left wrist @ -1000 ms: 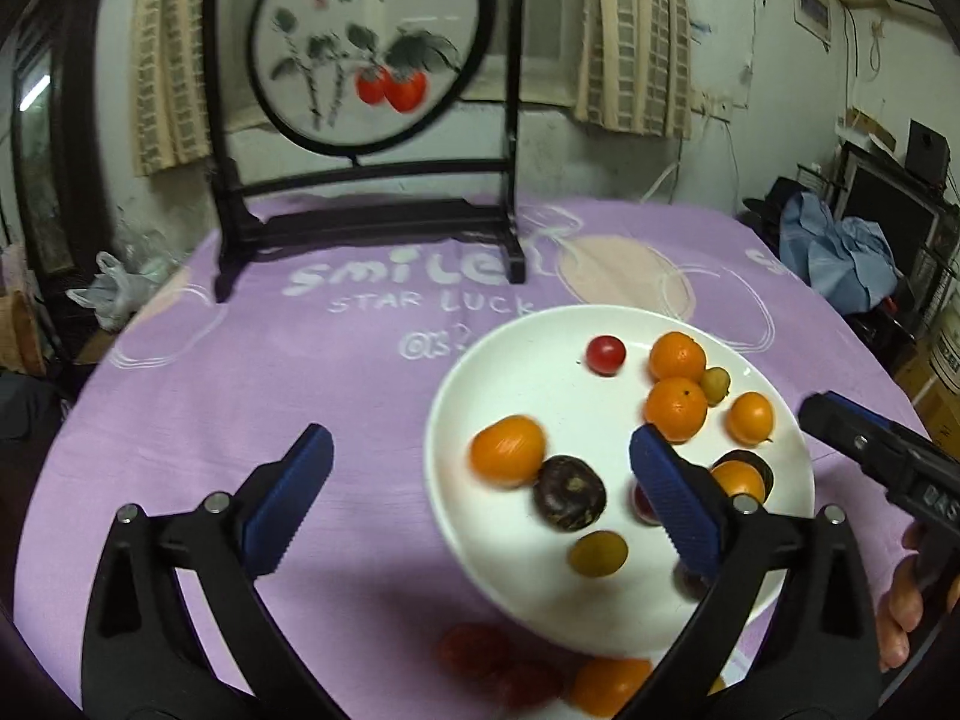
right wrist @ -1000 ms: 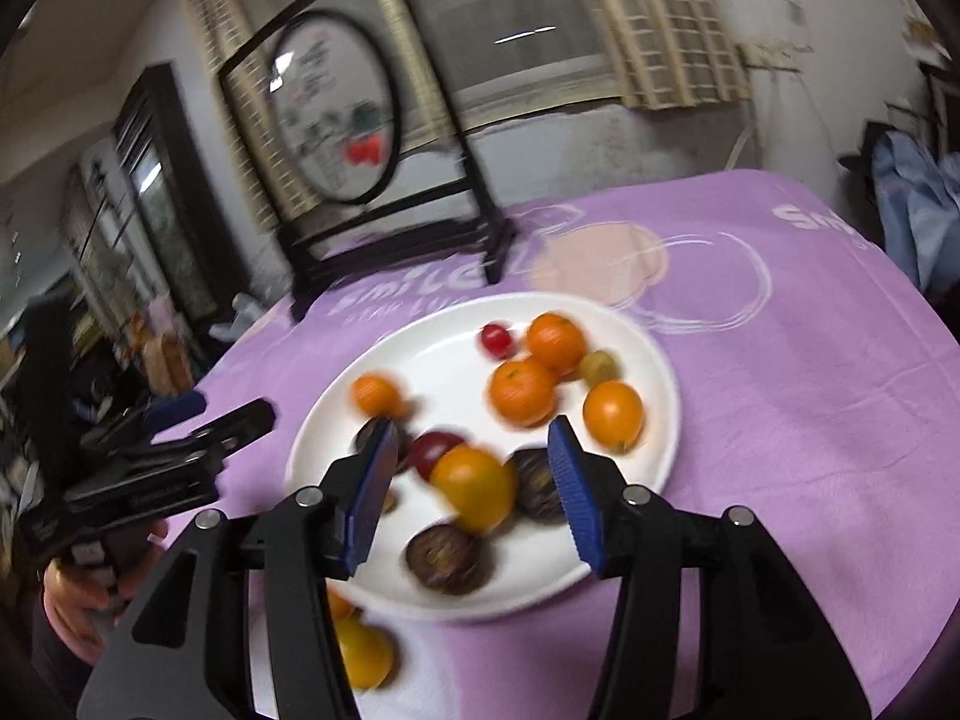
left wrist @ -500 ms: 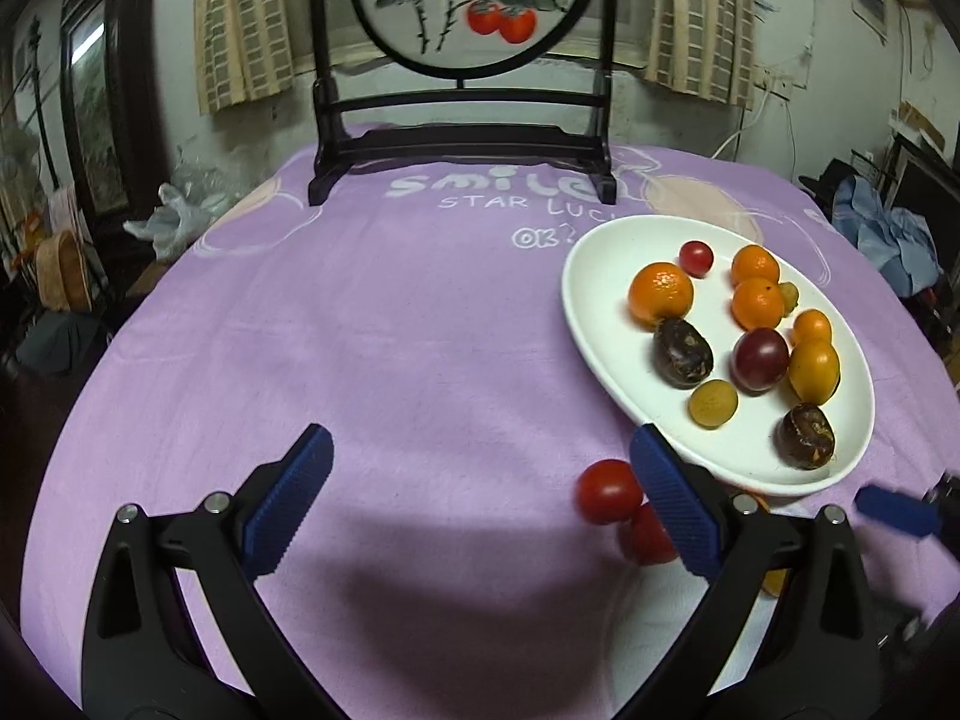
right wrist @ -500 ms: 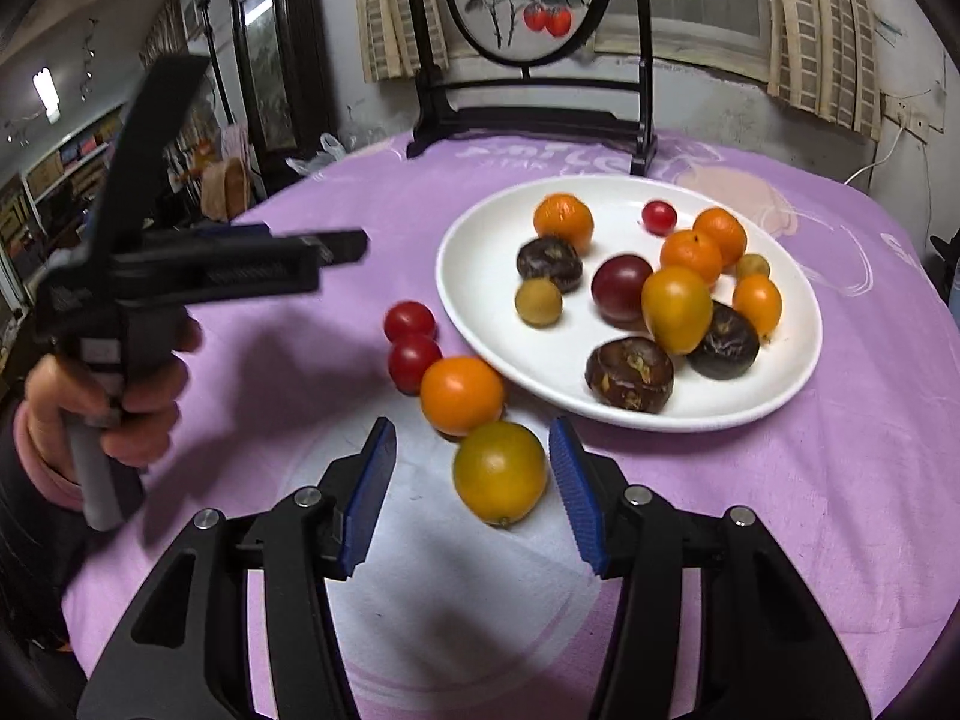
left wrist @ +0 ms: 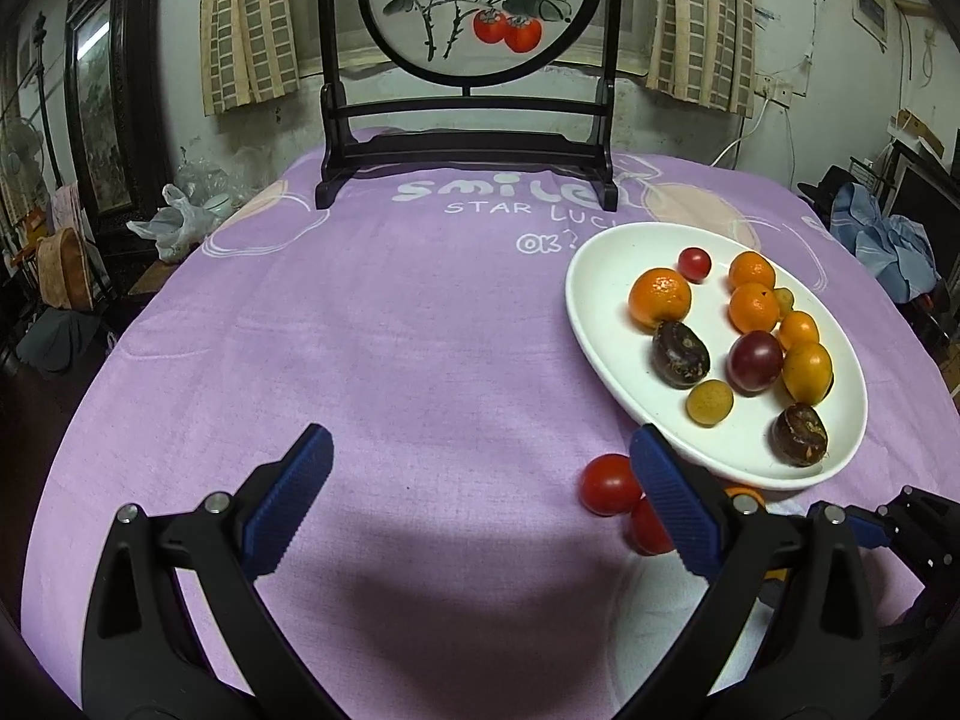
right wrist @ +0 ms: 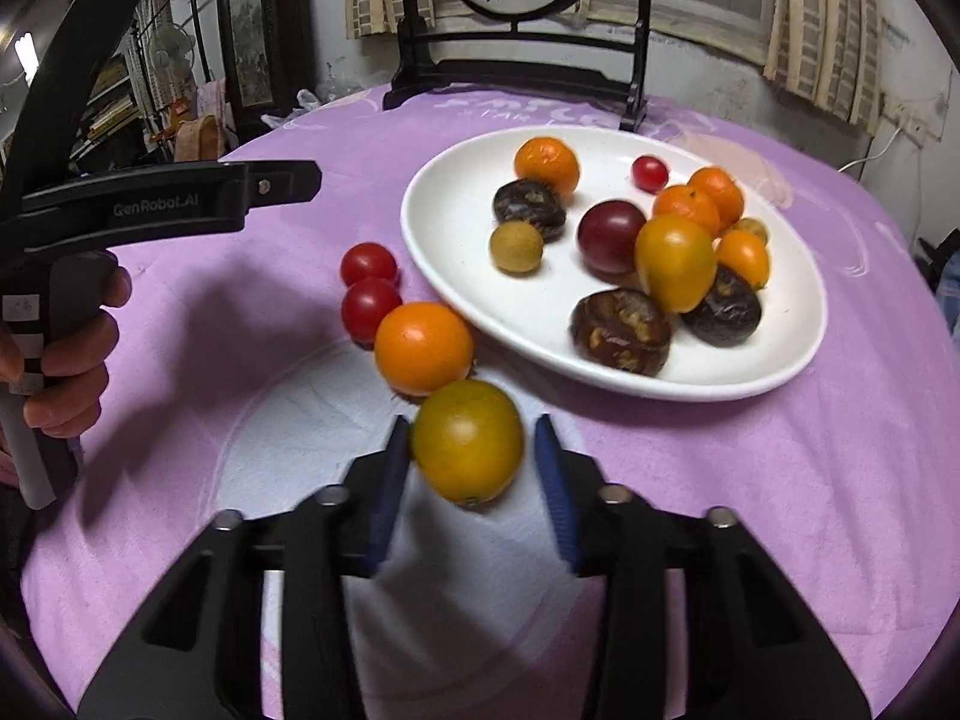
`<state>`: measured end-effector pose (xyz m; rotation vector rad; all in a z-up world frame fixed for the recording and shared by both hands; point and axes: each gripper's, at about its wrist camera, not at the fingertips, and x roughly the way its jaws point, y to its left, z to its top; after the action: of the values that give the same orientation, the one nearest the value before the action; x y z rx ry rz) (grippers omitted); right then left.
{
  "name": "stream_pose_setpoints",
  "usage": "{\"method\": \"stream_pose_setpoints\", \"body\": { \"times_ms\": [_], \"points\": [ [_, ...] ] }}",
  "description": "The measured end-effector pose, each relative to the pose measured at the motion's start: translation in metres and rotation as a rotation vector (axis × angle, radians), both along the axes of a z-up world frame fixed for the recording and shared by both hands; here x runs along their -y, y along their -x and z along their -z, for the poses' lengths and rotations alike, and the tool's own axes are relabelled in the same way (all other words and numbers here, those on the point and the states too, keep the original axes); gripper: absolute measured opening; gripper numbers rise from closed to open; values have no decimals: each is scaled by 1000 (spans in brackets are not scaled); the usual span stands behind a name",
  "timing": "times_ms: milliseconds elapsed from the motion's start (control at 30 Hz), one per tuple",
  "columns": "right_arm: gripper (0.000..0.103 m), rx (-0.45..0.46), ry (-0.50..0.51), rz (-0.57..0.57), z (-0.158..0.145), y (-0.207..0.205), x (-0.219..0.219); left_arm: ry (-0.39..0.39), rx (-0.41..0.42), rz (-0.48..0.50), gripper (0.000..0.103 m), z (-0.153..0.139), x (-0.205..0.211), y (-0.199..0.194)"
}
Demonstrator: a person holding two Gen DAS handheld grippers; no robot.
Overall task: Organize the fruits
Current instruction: 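Grasp a yellow-green tomato with the right gripper while the left gripper grasps an orange tomato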
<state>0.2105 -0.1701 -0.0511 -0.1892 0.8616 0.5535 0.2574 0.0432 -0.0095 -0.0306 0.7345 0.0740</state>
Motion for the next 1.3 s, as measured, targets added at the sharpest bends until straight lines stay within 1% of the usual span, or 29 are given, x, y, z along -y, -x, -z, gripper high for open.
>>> {"method": "stream_pose_setpoints", "body": {
  "times_ms": [33, 100, 167, 233, 267, 367, 467, 500, 533, 567, 600, 633, 667, 733, 767, 833, 900, 1033, 1100, 1233, 1300],
  "points": [
    [38, -2, 1, 1, -1, 1, 0, -3, 1, 2, 101, 0, 1, 0],
    [38, -21, -39, 4, -4, -1, 5, -9, 3, 4, 101, 0, 2, 1],
    [38, -34, -103, 17, -11, -3, 13, -12, 5, 5, 101, 0, 3, 1],
    [38, -15, -182, 58, -23, -4, 30, -10, 14, 15, 101, 0, 5, 2],
    [38, -5, -197, 72, -26, -4, 35, -11, 20, 27, 101, -1, 6, 3],
    [38, 20, -268, 140, -36, -8, 57, -30, 36, 116, 100, -2, 20, 8],
    [38, 3, -289, 184, -35, -13, 65, -80, 46, 247, 99, 0, 45, 17],
    [38, -4, -284, 196, -33, -15, 66, -104, 51, 295, 96, 2, 55, 21],
    [38, -10, -284, 201, -32, -16, 67, -130, 55, 347, 90, 4, 66, 26],
    [38, -21, -288, 204, -31, -18, 69, -143, 55, 383, 87, 5, 73, 28],
    [38, -29, -291, 204, -30, -19, 69, -149, 48, 426, 80, 8, 80, 32],
    [38, -34, -292, 205, -30, -19, 70, -149, 38, 455, 73, 10, 85, 33],
    [38, -34, -290, 206, -30, -19, 70, -152, 27, 484, 69, 13, 91, 35],
    [38, -32, -286, 206, -29, -19, 69, -162, 14, 523, 55, 18, 98, 37],
    [38, -32, -285, 207, -29, -19, 69, -167, 6, 540, 52, 21, 102, 38],
    [38, -35, -281, 206, -28, -19, 68, -182, 0, 561, 45, 25, 107, 40],
    [38, -35, -279, 207, -28, -18, 68, -196, -1, 570, 43, 28, 110, 39],
    [38, -39, -282, 209, -28, -18, 68, -193, -26, 579, 43, 32, 112, 31],
    [38, -41, -285, 210, -28, -19, 68, -217, -29, 569, 43, 35, 114, 27],
    [38, -41, -284, 210, -27, -19, 68, -221, -52, 552, 43, 39, 114, 18],
    [38, -42, -285, 211, -27, -19, 68, -239, -52, 548, 43, 41, 116, 17]
  ]
}}
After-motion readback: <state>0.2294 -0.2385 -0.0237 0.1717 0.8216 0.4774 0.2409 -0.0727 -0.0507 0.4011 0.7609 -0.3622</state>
